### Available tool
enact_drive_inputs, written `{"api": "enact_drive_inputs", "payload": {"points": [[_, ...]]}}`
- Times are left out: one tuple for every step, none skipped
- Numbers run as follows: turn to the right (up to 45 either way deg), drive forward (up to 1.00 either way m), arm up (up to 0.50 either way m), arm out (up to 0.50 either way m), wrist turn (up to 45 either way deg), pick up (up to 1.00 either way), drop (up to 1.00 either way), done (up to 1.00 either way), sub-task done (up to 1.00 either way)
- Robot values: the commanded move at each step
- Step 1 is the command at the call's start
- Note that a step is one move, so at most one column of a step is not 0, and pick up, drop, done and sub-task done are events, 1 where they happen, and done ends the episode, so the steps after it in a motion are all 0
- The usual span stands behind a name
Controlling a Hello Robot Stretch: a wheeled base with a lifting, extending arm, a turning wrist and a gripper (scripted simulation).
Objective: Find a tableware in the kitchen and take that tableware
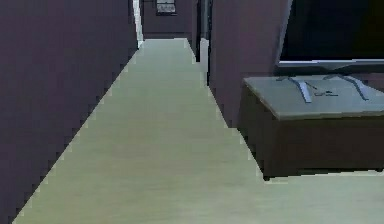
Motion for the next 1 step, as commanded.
{"api": "enact_drive_inputs", "payload": {"points": [[-3.0, 0.0, 0.0, 0.0, 0.0, 0.0, 0.0, 0.0, 0.0]]}}
